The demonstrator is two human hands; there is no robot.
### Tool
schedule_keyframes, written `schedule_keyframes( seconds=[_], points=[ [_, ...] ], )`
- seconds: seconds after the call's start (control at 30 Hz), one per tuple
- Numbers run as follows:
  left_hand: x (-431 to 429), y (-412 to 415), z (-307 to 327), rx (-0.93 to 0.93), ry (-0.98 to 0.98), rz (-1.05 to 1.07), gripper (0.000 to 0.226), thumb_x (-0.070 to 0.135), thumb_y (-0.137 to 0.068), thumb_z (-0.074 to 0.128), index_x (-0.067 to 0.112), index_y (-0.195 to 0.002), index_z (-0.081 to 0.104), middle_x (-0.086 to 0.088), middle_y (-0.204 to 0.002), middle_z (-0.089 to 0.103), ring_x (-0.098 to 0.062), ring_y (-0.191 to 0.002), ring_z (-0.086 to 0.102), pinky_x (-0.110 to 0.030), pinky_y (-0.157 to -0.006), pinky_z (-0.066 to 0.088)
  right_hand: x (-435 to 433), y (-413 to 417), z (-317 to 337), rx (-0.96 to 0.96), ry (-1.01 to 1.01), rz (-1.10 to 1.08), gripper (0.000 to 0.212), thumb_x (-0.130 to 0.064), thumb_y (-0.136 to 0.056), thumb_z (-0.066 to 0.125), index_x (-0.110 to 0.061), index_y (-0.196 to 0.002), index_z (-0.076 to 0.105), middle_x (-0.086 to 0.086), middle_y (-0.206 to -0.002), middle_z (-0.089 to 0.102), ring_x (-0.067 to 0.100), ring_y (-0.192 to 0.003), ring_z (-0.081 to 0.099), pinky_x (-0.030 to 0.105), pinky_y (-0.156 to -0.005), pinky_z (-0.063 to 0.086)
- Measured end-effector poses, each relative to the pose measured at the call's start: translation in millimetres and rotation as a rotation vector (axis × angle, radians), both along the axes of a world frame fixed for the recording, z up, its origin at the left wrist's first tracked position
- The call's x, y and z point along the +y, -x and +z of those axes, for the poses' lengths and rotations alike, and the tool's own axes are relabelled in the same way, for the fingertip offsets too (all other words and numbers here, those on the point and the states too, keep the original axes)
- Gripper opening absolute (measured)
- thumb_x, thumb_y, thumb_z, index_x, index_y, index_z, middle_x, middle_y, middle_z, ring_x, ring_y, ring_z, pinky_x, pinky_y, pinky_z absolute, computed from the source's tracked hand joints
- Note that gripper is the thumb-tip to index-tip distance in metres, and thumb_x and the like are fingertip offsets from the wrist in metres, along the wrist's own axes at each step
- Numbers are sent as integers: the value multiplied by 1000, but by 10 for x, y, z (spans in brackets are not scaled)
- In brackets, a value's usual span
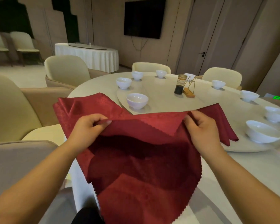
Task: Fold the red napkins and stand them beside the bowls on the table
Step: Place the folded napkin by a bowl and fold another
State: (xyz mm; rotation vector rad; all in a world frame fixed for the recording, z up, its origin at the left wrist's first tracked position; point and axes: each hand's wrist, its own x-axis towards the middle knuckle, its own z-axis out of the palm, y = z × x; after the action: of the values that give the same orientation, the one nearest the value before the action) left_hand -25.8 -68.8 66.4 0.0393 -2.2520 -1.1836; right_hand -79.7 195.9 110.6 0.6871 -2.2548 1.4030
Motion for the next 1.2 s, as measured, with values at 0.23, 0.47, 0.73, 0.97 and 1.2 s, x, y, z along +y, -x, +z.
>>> schedule_keyframes(
  seconds=[0.23,0.47,0.73,0.97,1.2],
  points=[
    [144,-351,1130,227,101,13,33,7,-90,54,22,-61,54,27,-46,53,13,-51,49,-1,-53,33,77,-111,1069,162,14,-72,30,-13,-89,54,-15,-60,53,-21,-38,47,-7,-40,40,8,-43,28],
    [332,-1228,2005,462,39,-89,43,48,-82,51,10,-66,60,1,-53,54,-12,-48,48,-13,-39,34,294,-691,1833,55,240,138,21,-19,-85,61,-10,-66,60,-7,-42,57,2,-36,46,14,-40,37],
    [297,-1064,2004,170,-93,-107,37,44,-79,55,17,-56,66,3,-45,59,-6,-35,50,-16,-40,43,272,-639,1719,-137,277,158,21,-15,-85,61,-11,-65,55,-7,-40,56,2,-33,47,11,-39,38],
    [-31,-113,1137,-41,161,114,42,26,-90,56,2,-55,53,-2,-49,49,-10,-50,44,-24,-51,30,-30,122,1033,5,-116,-129,22,-22,-85,63,-15,-65,59,-1,-55,55,0,-46,49,19,-55,37],
    [-326,547,368,-225,333,352,35,43,-90,52,15,-70,60,-3,-75,58,-29,-87,55,-29,-64,31,-437,723,236,120,-720,-320,30,-35,-95,43,-14,-105,61,8,-101,63,27,-100,56,28,-69,34]
  ],
)
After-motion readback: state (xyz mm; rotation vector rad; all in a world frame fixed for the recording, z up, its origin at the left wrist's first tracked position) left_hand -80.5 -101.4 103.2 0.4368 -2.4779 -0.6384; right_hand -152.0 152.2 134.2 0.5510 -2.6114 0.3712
